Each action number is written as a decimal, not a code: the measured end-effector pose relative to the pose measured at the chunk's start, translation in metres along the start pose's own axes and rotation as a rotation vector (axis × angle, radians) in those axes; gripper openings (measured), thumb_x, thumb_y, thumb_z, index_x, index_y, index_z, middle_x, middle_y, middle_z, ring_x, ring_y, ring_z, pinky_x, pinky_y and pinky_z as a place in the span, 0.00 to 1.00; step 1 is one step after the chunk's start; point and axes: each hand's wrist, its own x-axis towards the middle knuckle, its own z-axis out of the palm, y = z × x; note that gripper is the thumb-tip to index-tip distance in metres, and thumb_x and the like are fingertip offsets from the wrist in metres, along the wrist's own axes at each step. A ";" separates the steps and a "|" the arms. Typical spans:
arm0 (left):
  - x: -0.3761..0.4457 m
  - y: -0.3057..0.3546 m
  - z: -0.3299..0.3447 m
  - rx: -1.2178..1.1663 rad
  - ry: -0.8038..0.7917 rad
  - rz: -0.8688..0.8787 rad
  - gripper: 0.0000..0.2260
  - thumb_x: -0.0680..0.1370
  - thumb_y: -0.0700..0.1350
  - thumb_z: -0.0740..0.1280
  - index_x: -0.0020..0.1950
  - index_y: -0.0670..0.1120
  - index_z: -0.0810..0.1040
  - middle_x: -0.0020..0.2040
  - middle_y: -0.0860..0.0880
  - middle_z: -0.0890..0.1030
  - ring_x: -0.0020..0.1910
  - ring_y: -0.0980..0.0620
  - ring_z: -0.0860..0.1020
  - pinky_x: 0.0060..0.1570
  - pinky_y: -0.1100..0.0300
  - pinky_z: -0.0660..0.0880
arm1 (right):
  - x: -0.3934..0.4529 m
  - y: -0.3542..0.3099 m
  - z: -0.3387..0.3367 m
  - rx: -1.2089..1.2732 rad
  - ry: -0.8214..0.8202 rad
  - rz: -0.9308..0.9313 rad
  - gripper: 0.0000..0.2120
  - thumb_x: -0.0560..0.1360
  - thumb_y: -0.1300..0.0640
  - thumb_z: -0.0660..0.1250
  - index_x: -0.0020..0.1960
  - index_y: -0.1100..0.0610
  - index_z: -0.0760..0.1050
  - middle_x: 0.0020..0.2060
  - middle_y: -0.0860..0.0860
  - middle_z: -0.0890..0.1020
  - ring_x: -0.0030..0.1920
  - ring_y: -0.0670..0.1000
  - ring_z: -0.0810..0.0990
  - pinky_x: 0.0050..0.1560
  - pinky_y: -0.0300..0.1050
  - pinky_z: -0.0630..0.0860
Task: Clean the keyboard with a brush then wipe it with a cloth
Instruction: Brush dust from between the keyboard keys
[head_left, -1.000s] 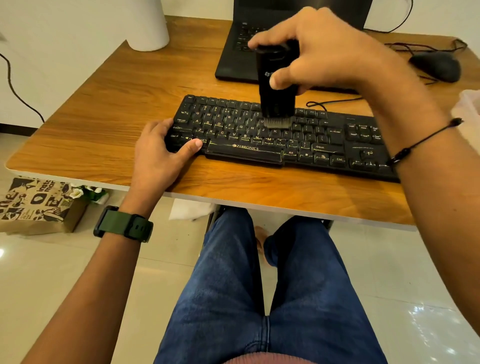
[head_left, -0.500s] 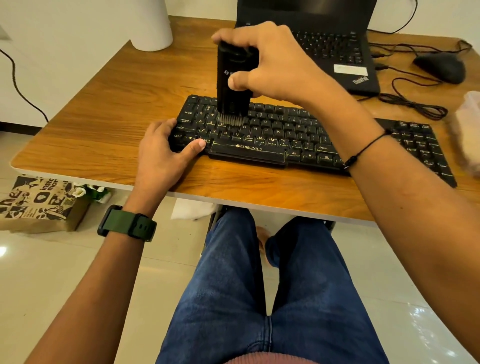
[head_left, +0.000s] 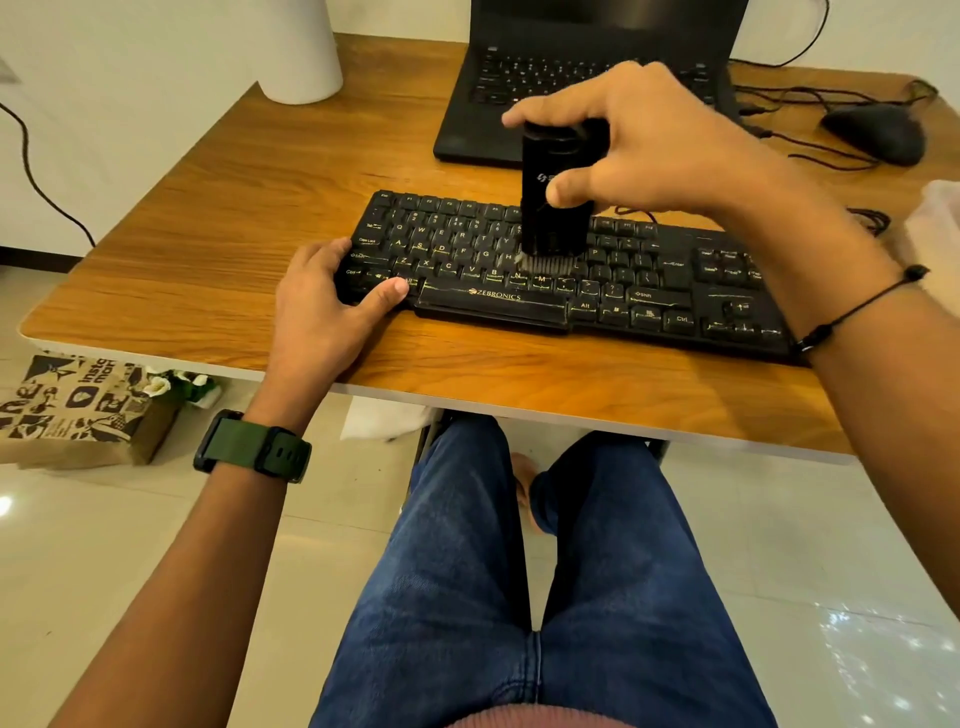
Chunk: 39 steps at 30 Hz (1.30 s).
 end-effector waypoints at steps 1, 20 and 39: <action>0.000 0.000 0.000 0.002 -0.001 0.000 0.30 0.73 0.54 0.68 0.70 0.41 0.67 0.65 0.43 0.72 0.63 0.48 0.70 0.57 0.63 0.65 | 0.001 -0.002 -0.002 0.014 0.021 -0.008 0.29 0.71 0.62 0.69 0.70 0.49 0.68 0.66 0.49 0.73 0.62 0.47 0.71 0.56 0.39 0.72; 0.001 0.002 0.000 0.007 -0.016 -0.026 0.30 0.73 0.53 0.68 0.70 0.42 0.66 0.66 0.43 0.71 0.65 0.47 0.69 0.60 0.59 0.65 | -0.050 0.035 -0.020 0.016 0.058 0.173 0.30 0.71 0.64 0.70 0.69 0.45 0.68 0.60 0.44 0.73 0.60 0.43 0.67 0.55 0.34 0.66; 0.001 0.001 -0.002 -0.007 -0.023 -0.017 0.29 0.73 0.53 0.68 0.70 0.42 0.67 0.65 0.44 0.71 0.64 0.49 0.69 0.57 0.64 0.64 | 0.001 -0.007 0.007 -0.030 0.033 -0.012 0.29 0.71 0.61 0.69 0.70 0.50 0.67 0.65 0.50 0.74 0.62 0.43 0.67 0.60 0.37 0.63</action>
